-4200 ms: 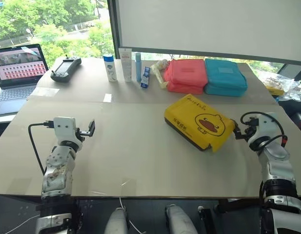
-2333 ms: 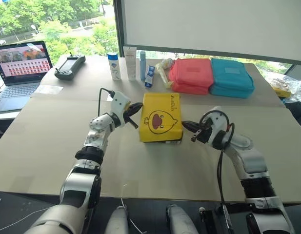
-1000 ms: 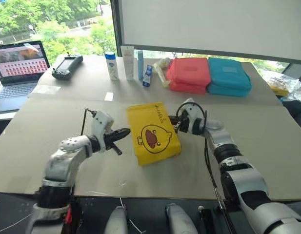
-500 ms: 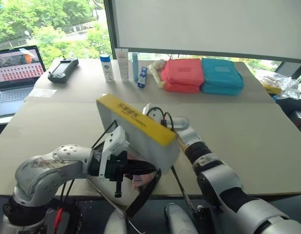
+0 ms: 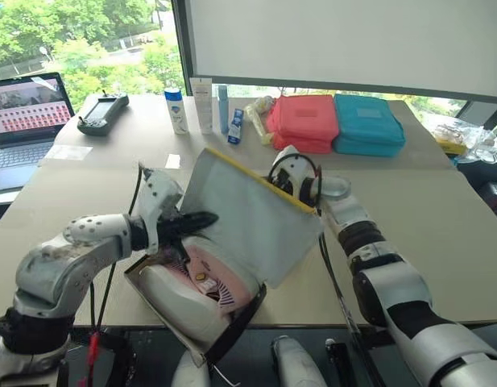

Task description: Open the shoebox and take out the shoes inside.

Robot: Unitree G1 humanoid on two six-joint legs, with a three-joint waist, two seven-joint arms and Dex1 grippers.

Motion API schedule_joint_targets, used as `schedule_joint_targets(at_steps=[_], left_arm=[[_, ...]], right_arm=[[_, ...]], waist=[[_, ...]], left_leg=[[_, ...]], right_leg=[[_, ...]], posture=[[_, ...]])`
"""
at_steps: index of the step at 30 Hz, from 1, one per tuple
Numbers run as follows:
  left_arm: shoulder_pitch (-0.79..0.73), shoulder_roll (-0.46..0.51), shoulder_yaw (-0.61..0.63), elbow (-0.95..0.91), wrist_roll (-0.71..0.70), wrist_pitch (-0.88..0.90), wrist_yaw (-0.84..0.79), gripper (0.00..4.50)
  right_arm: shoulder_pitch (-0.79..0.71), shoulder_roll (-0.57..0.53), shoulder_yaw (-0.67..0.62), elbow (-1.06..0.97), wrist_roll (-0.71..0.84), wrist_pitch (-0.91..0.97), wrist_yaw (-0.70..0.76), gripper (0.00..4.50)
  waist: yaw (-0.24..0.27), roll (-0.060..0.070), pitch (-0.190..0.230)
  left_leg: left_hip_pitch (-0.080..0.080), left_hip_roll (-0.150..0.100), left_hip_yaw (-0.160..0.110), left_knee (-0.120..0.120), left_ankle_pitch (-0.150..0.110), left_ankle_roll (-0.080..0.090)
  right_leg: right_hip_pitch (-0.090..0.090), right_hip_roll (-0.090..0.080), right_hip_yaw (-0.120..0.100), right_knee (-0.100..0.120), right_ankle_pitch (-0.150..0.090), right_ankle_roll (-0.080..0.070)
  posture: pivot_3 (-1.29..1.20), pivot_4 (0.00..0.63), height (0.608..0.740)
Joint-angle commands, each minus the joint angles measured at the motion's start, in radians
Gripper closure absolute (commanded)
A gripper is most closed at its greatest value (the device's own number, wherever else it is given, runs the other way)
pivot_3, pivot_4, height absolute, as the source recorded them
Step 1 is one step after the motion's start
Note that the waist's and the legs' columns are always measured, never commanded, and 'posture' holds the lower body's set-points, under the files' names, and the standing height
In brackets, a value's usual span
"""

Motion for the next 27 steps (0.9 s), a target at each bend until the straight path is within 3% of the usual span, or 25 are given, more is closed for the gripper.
schedule_joint_targets(at_steps=[1,8,12,18,21,23,27], left_arm=[[-0.052,0.024,0.011,0.066,0.073,-0.070,0.003,4.50],[-0.101,0.017,0.010,0.124,0.112,-0.114,-0.015,4.50],[-0.114,0.047,0.021,0.173,0.116,-0.152,-0.079,4.50],[-0.150,0.128,-0.034,0.398,0.245,-0.364,-0.236,4.50],[-0.208,0.132,-0.057,0.556,0.281,-0.513,-0.367,4.50],[-0.245,0.135,-0.082,0.663,0.315,-0.596,-0.442,4.50],[-0.308,0.140,-0.198,0.863,0.431,-0.772,-0.631,4.50]], right_arm=[[0.005,-0.102,-0.033,-0.089,-0.012,0.043,-0.033,4.47],[0.004,-0.298,-0.070,-0.099,-0.047,0.099,-0.133,4.47],[0.064,-0.433,-0.091,-0.226,-0.014,0.186,-0.032,4.47],[0.366,-0.700,-0.139,-0.689,0.218,0.549,0.351,4.47],[0.630,-0.843,-0.181,-0.909,0.325,0.652,0.512,4.47],[0.784,-0.901,-0.213,-1.039,0.401,0.722,0.576,4.47],[0.984,-0.889,-0.207,-1.311,0.538,0.855,0.552,4.47]], waist=[[0.007,0.000,0.000],[0.035,0.000,0.000],[0.046,0.001,0.001],[0.063,0.003,0.002],[0.074,0.003,0.002],[0.079,0.003,0.002],[0.073,0.003,0.002]], left_leg=[[0.000,0.000,0.000,0.000,0.000,0.000],[-0.002,0.000,0.001,0.000,0.000,0.000],[-0.003,0.000,0.001,0.000,0.000,0.000],[-0.002,0.000,0.001,-0.001,0.002,0.003],[-0.002,0.000,0.002,0.001,0.000,0.000],[-0.002,0.000,0.002,0.003,0.000,0.000],[-0.002,0.000,0.006,0.005,-0.001,-0.002]], right_leg=[[0.000,0.000,0.000,0.000,-0.001,0.000],[-0.001,-0.001,0.000,-0.001,-0.005,0.001],[-0.001,-0.001,0.000,-0.001,-0.006,0.001],[-0.001,-0.001,0.000,0.000,-0.010,0.001],[0.000,-0.001,0.000,0.001,-0.011,0.001],[0.000,-0.002,-0.001,0.001,-0.011,0.000],[0.001,-0.005,0.000,0.001,-0.010,0.000]], posture=[[0.00,0.150,0.740],[0.00,0.150,0.740],[0.00,0.150,0.740],[0.00,0.150,0.740],[0.00,0.150,0.740],[0.00,0.150,0.740],[0.00,0.150,0.740]])
